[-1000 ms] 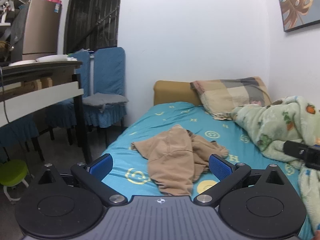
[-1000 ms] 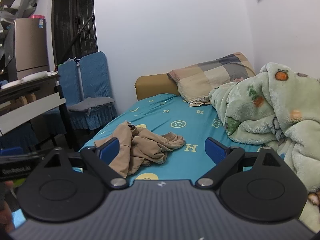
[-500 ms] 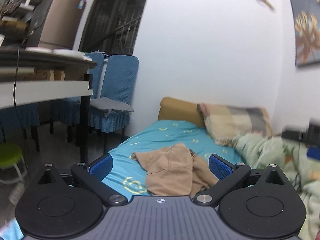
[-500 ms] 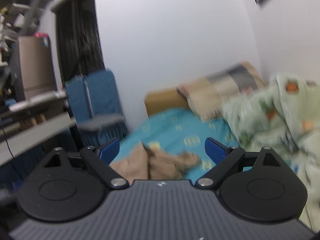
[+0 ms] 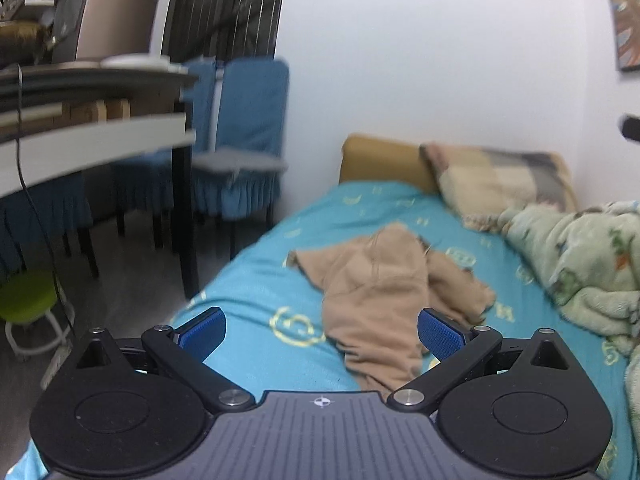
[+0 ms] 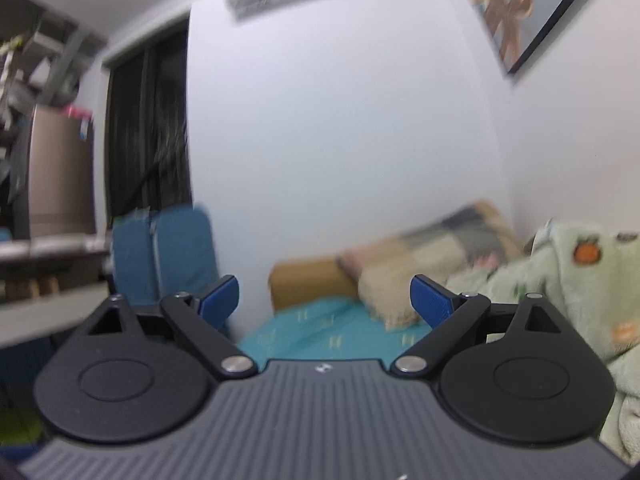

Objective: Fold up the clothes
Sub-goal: 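Grasp the tan T-shirt with the left gripper and lift it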

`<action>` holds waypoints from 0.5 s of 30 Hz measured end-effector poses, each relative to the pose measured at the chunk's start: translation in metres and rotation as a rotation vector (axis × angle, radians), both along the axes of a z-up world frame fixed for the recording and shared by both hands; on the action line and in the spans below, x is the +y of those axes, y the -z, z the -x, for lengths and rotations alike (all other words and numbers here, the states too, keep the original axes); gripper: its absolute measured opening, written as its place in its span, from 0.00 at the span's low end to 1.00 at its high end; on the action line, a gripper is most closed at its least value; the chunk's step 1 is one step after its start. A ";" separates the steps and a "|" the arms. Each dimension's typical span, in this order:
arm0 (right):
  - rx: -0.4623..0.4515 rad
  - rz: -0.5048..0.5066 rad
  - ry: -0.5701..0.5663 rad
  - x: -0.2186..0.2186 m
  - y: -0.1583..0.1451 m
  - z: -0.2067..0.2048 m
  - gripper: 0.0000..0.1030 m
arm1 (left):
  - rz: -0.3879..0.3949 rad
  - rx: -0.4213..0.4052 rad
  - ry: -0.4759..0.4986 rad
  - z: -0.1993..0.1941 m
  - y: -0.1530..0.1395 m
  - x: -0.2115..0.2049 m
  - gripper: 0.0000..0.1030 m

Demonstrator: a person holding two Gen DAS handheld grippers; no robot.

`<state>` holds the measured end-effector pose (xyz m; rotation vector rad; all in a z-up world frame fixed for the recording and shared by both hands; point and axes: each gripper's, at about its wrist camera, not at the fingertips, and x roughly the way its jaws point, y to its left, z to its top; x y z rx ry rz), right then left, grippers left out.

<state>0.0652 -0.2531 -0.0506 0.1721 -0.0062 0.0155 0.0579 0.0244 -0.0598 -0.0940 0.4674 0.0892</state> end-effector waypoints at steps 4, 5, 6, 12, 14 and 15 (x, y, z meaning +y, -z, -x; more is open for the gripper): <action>0.085 -0.062 -0.036 -0.007 0.016 -0.013 0.91 | -0.024 0.053 0.046 -0.048 0.006 -0.011 1.00; 0.098 -0.067 -0.030 -0.009 0.019 -0.018 0.91 | -0.035 0.045 0.069 -0.061 0.007 -0.017 1.00; 0.109 -0.061 -0.017 -0.009 0.023 -0.021 0.91 | -0.047 0.038 0.092 -0.074 0.008 -0.022 1.00; 0.112 -0.074 0.149 -0.025 0.048 -0.038 0.91 | -0.078 -0.030 0.268 -0.181 0.016 -0.071 0.99; 0.126 -0.098 0.183 -0.030 0.056 -0.044 0.91 | -0.082 -0.020 0.287 -0.221 0.024 -0.088 0.99; 0.149 -0.103 0.180 -0.032 0.061 -0.051 0.91 | -0.088 -0.007 0.284 -0.239 0.030 -0.095 0.98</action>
